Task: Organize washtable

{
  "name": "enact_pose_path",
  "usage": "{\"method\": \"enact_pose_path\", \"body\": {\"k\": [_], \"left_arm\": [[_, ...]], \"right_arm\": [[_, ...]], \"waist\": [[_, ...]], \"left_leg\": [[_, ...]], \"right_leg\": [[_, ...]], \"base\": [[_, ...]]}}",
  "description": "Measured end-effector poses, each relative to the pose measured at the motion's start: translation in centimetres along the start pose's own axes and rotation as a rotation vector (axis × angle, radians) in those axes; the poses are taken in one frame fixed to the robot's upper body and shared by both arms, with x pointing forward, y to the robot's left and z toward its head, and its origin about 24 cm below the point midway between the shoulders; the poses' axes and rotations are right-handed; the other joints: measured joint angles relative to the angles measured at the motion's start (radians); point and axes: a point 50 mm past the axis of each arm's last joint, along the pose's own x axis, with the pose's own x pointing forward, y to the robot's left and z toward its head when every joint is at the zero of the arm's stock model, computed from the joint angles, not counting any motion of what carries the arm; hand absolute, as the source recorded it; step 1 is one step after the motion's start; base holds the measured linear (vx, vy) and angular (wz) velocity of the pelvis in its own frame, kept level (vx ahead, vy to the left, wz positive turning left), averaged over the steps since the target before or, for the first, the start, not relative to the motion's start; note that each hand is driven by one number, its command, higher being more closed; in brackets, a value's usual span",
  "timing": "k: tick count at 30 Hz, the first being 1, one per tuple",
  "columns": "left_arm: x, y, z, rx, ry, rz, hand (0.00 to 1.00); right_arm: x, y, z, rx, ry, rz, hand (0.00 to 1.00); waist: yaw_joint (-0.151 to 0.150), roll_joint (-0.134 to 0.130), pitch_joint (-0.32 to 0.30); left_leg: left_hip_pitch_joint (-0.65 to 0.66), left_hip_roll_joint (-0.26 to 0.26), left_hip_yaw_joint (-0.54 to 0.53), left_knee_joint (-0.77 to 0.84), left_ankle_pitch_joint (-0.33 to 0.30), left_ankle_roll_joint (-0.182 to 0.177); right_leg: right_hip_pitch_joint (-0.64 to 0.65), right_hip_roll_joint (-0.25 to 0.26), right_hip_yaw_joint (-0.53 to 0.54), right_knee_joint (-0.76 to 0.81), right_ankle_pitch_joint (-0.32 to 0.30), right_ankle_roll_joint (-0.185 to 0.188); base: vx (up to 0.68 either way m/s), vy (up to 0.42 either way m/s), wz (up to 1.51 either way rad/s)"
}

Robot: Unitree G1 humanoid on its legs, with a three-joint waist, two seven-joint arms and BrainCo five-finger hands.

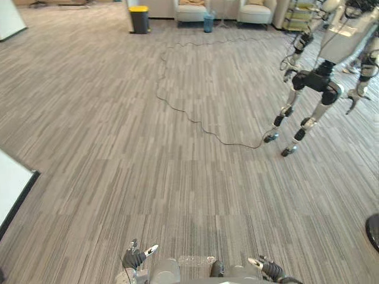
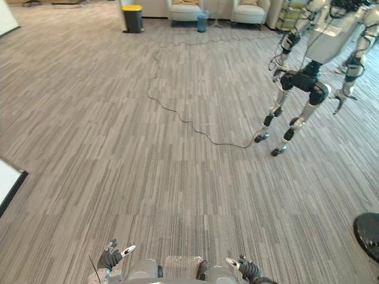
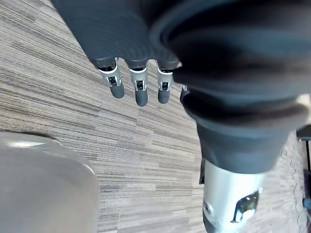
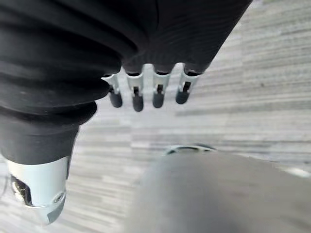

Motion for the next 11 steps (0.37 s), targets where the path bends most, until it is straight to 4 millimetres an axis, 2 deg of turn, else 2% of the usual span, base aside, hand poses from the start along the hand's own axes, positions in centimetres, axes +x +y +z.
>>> {"method": "enact_pose_path", "body": {"k": [1, 3, 4, 6, 8, 11], "left_arm": [[0.0, 0.1, 0.0, 0.004, 0.001, -0.002, 0.0], [0.3, 0.5, 0.2, 0.025, -0.005, 0.001, 0.0], [0.3, 0.6, 0.2, 0.028, 0.0, 0.001, 0.0], [0.3, 0.6, -0.1, 0.032, 0.013, 0.001, 0.0], [0.4, 0.7, -0.4, 0.036, 0.032, 0.002, 0.0], [0.3, 0.8, -0.7, 0.055, 0.047, -0.003, 0.0]], "right_arm": [[0.0, 0.2, -0.2, 0.011, 0.005, -0.005, 0.0], [-0.2, 1.5, -1.1, 0.039, 0.022, 0.012, 0.0], [-0.2, 1.8, -1.3, 0.044, 0.028, 0.016, 0.0], [-0.4, 2.1, -1.7, 0.051, 0.036, 0.023, 0.0], [-0.5, 2.0, -2.0, 0.055, 0.043, 0.014, 0.0], [-0.5, 1.6, -2.1, 0.058, 0.045, -0.005, 0.0]], "waist": [[-0.002, -0.009, -0.001], [-0.013, -0.049, -0.024], [-0.018, -0.062, -0.032], [-0.025, -0.068, -0.037], [-0.027, -0.062, -0.039], [-0.025, -0.054, -0.041]], "left_leg": [[0.02, -0.005, 0.011, -0.013, 0.0, 0.003], [0.078, -0.06, 0.028, -0.101, 0.017, 0.026], [0.089, -0.074, 0.03, -0.118, 0.022, 0.033], [0.133, -0.108, 0.04, -0.165, 0.035, 0.049], [0.178, -0.146, 0.048, -0.212, 0.046, 0.065], [0.203, -0.167, 0.049, -0.239, 0.055, 0.077]], "right_leg": [[0.019, -0.007, 0.013, -0.021, 0.006, 0.011], [0.056, -0.054, 0.02, -0.071, 0.01, 0.049], [0.062, -0.067, 0.018, -0.075, 0.01, 0.057], [0.089, -0.096, 0.018, -0.094, 0.011, 0.076], [0.122, -0.125, 0.019, -0.111, 0.009, 0.106], [0.135, -0.142, 0.018, -0.111, 0.008, 0.116]], "base": [[0.22, 0.158, -0.35], [0.25, 0.204, 0.0], [0.23, 0.216, 0.16], [0.14, 0.157, 0.06], [0.1, 0.138, 0.05], [0.03, 0.091, 0.06]]}}
